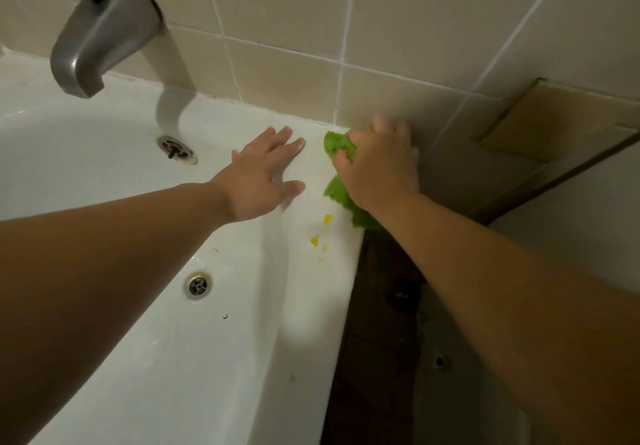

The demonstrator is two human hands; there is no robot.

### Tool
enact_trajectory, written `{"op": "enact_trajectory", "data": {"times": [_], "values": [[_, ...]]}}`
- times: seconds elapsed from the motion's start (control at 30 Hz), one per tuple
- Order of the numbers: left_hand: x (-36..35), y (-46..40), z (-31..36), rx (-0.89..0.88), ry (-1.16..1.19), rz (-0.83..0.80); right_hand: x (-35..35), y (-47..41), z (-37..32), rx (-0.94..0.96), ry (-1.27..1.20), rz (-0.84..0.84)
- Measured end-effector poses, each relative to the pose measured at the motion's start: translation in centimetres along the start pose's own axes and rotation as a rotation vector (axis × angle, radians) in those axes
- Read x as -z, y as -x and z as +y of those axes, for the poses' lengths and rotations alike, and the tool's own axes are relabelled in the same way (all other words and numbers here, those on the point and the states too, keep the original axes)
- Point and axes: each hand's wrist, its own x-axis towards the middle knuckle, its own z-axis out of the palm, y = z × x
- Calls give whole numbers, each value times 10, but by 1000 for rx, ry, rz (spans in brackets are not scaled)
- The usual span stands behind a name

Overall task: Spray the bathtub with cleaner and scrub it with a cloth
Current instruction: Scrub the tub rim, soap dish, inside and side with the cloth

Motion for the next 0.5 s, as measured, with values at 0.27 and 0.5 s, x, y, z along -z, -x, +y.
{"op": "enact_trajectory", "data": {"times": [0.27, 0.5], "values": [[0, -4, -5, -18, 15, 2, -4, 18, 14, 39, -31, 2], [1, -2, -2, -10, 48, -4, -3, 54, 3, 127, -43, 21]]}}
